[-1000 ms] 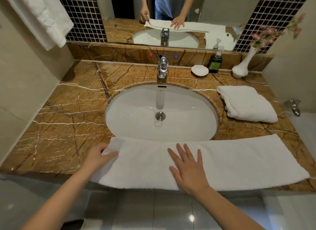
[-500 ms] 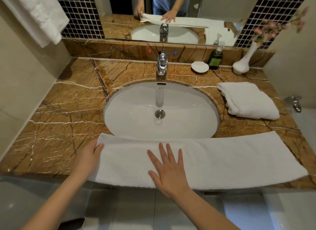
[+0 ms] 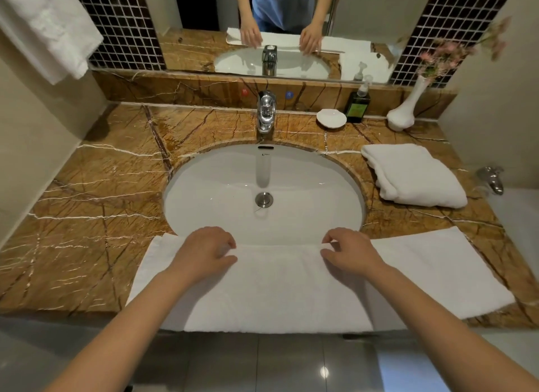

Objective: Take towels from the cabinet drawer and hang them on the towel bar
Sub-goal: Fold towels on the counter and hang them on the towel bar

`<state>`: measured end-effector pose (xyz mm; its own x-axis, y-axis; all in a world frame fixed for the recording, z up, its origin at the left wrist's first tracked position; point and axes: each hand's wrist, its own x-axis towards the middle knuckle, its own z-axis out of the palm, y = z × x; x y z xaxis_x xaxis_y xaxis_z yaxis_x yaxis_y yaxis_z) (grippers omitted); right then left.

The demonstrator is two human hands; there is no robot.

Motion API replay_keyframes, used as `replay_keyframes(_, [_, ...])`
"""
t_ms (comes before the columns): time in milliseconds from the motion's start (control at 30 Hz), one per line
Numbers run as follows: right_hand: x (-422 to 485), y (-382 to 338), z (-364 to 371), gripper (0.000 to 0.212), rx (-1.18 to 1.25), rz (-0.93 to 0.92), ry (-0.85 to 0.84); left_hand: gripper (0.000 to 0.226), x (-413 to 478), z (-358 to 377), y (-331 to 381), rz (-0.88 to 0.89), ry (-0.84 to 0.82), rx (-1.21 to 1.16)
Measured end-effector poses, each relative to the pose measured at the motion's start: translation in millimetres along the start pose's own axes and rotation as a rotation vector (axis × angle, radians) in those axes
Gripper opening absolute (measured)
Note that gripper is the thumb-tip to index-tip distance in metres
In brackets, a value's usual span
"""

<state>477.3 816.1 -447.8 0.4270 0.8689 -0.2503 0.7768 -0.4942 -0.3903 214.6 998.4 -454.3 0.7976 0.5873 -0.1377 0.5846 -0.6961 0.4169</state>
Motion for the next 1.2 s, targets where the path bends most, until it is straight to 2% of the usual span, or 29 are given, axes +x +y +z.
replay_keyframes(133, [9.5,5.8,-5.3,0.011,0.072,-0.006,-0.045,0.025,23.4,4.3,-5.8,-0.125,-0.189,-0.168])
replay_keyframes(267, [10.9,9.7,-3.4,0.011,0.066,-0.019,-0.055,0.022,33.4,1.3,-15.7,-0.081,-0.24,-0.228])
replay_keyframes(400, [10.6,10.4,0.8,0.012,0.07,-0.021,-0.009,0.018,28.4,5.0,-20.0,-0.042,-0.168,-0.242])
replay_keyframes(600, [7.0,7.2,6.0,0.012,0.044,-0.079,0.109,0.016,15.4,14.8,-17.2,-0.029,0.04,-0.145])
replay_keyframes(700, [6.3,4.1,12.5,0.01,-0.009,-0.061,0.101,0.017,13.4,21.3,-12.2,-0.032,0.115,-0.04])
replay_keyframes(767, [5.2,2.2,19.2,0.008,-0.093,-0.034,0.073,0.021,11.0,24.2,-12.7,-0.031,0.134,0.088])
replay_keyframes(867, [5.2,-1.1,21.7,0.008,-0.1,-0.011,0.084,0.041,8.3,11.5,-21.7,0.002,0.187,0.174])
replay_keyframes(933, [8.0,-9.5,20.1,0.012,-0.071,-0.009,0.079,0.051,6.7,-3.5,-34.9,0.04,0.13,0.249])
replay_keyframes(1033, [18.4,-42.0,21.5,0.014,-0.101,-0.03,-0.053,0.063,5.4,-26.0,-62.3,-0.009,-0.024,0.302])
replay_keyframes(1100, [27.6,-73.4,30.7,0.022,-0.128,-0.072,-0.147,0.057,2.7,-37.6,-78.4,-0.073,-0.081,0.224])
replay_keyframes(1200, [38.6,-126.0,52.5,0.028,-0.073,-0.178,-0.144,0.035,-5.1,-46.6,-94.1,-0.166,-0.144,0.039])
